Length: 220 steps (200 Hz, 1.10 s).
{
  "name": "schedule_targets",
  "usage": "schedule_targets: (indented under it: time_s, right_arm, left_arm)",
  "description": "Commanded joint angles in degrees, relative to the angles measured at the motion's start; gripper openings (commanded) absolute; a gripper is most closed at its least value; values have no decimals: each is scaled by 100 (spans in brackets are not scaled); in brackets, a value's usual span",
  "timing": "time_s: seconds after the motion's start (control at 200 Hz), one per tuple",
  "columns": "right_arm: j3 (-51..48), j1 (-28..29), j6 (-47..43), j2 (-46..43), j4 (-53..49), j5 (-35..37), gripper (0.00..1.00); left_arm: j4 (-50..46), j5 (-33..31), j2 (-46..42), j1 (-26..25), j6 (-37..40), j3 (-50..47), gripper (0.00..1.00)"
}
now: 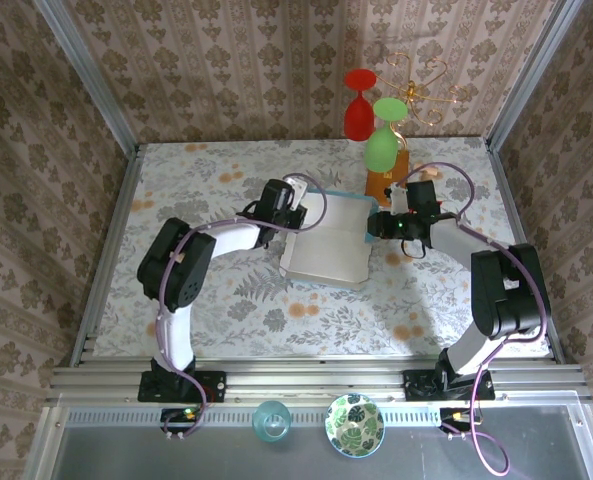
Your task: Fold the paper box
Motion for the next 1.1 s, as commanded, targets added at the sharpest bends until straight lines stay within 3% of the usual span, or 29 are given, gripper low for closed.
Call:
schedule_targets:
  time_s: [0.0,0.31,0.525,0.705,1.095]
  right_arm:
    - [214,58,-205,-68,-50,253,33]
    - [474,319,-411,34,-237,552,33]
    - [571,327,-625,-210,-625,419,43]
    - [506,255,-654,-153,-720,294,35]
    - [184,288,-275,-443,-650,207,43]
  left_arm:
    - [-429,259,-172,101,199,-242,0]
    - [-545,385,-80,132,285,-134,0]
    - [-802,463,69,176,251,119,0]
    - [-1025,461,132,194,278,287,0]
    - [-2790,345,406,277,181,1207,0]
